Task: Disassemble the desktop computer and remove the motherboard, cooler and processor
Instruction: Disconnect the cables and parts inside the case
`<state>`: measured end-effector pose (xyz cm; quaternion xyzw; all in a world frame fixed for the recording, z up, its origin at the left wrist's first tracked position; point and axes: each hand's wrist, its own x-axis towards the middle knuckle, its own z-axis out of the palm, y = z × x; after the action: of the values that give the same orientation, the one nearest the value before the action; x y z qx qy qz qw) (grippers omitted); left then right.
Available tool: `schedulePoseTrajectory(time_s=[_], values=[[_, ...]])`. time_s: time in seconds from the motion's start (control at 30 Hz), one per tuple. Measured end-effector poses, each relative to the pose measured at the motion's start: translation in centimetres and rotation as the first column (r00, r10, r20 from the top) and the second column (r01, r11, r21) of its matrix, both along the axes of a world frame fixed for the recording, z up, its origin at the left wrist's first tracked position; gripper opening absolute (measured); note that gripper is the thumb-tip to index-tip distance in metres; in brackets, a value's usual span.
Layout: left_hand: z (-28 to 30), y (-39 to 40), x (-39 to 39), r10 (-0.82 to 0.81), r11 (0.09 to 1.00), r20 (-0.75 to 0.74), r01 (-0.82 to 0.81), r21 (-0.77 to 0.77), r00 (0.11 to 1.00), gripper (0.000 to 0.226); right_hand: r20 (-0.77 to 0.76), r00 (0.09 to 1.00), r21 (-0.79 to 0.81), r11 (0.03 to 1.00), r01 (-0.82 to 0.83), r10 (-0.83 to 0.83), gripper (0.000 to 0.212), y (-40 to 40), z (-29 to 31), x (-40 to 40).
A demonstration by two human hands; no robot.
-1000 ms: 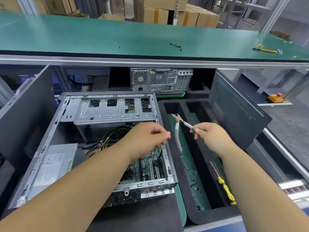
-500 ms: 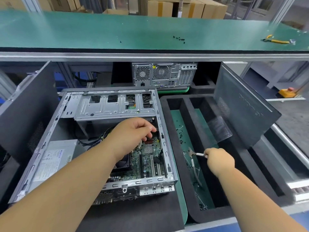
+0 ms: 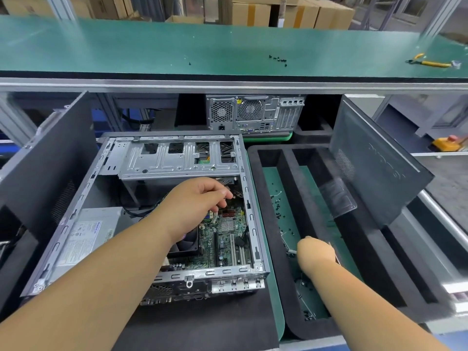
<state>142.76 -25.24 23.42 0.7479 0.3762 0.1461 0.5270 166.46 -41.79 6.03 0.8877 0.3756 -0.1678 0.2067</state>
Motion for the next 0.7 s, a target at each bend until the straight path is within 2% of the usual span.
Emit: schedulePoseTrajectory(time_s=[0.17, 0.33, 0.47, 0.57, 0.7], values=[[0.2, -0.3, 0.3, -0.005, 1.0, 0.011, 0.004, 0.018, 1.0, 0.027, 0.022, 0.999, 0.282, 0.958, -0.05, 0.046, 0.032, -1.4, 0.9, 0.2], [0.5, -1.1, 1.3, -0.054, 0.998, 0.01, 0.053, 0.037, 0.999, 0.026, 0.029, 0.995, 0.416, 0.906, 0.077, -0.098, 0.017, -3.7, 2.8, 1.3], [0.7, -1.7, 1.9, -0.096, 0.994, 0.041, 0.094, 0.048, 0.995, 0.025, 0.037, 0.978, 0.424, 0.89, 0.17, -0.204, 0.023, -5.5, 3.6, 1.3], [0.7, -2.0, 1.8, -0.141, 0.989, 0.052, 0.138, 0.06, 0.989, 0.026, 0.039, 0.958, 0.326, 0.91, 0.258, -0.285, 0.033, -6.3, 3.6, 0.6], [0.9, -1.4, 1.0, -0.188, 0.981, 0.046, 0.185, 0.059, 0.981, 0.025, 0.0, 0.912, 0.244, 0.884, 0.398, -0.41, 0.03, -6.5, 3.5, -0.4]])
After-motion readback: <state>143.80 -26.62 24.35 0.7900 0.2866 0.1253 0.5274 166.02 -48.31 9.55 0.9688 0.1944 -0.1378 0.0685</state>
